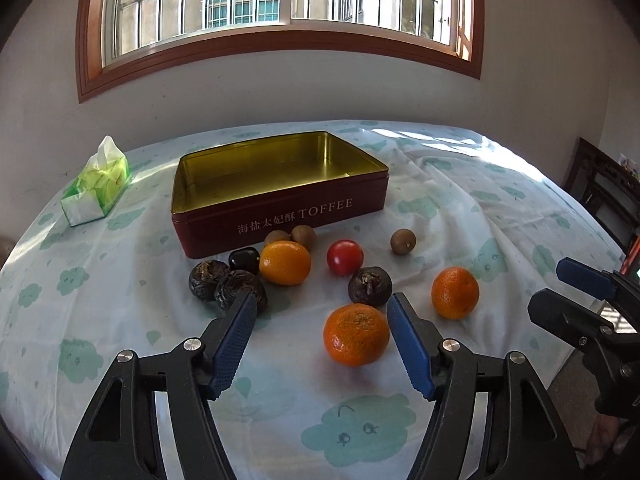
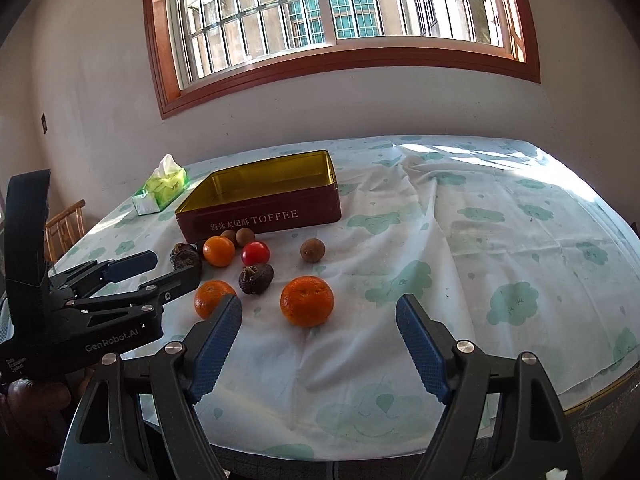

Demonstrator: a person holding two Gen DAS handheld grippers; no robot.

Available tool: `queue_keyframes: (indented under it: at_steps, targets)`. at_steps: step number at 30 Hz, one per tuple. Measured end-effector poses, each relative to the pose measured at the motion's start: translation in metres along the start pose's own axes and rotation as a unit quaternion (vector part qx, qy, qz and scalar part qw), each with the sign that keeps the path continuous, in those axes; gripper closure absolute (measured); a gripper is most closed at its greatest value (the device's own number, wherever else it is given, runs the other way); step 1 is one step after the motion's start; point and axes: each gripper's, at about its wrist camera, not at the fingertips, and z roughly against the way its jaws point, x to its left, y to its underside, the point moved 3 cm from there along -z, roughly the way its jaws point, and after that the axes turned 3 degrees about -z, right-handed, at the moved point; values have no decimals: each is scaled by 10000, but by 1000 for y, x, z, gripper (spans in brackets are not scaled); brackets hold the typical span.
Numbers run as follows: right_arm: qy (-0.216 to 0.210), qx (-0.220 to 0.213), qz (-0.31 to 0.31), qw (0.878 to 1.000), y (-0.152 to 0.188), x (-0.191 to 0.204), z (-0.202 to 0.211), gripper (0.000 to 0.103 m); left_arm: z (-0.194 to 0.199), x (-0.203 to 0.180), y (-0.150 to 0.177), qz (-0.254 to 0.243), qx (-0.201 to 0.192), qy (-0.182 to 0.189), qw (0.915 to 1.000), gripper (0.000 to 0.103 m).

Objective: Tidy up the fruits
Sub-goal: 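Move both open grippers toward the loose fruits beside the tin, then grasp a mandarin orange with the left gripper while the right gripper grasps a dark wrinkled fruit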

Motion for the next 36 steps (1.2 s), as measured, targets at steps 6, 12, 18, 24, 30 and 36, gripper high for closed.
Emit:
queue_keyframes:
  at_steps: [6, 12, 18, 24, 30, 36]
  targets:
    - [-12, 59, -36, 10000, 1, -4, -3, 26, -26, -13, 8, -343, 345, 75, 9988, 41]
    - [-136, 224, 115, 9996, -2, -3, -12, 26, -34, -7, 18, -53, 501, 268, 9984, 62]
    - [-216, 620, 669, 9956, -11, 6, -38, 26, -2, 16, 11, 356, 203, 263, 9988, 62]
    - [-159, 921, 962, 9910, -8, 14, -67, 28, 24, 34, 9, 491, 19, 117, 9987, 62]
    - [-375, 892, 1017, 9901, -19, 29, -67, 32, 43, 44, 7, 544, -135, 39, 9984, 62]
    - [-517, 1311, 1840, 9728, -21, 68, -101, 37, 53, 48, 2, 585, -238, 29, 9980, 62]
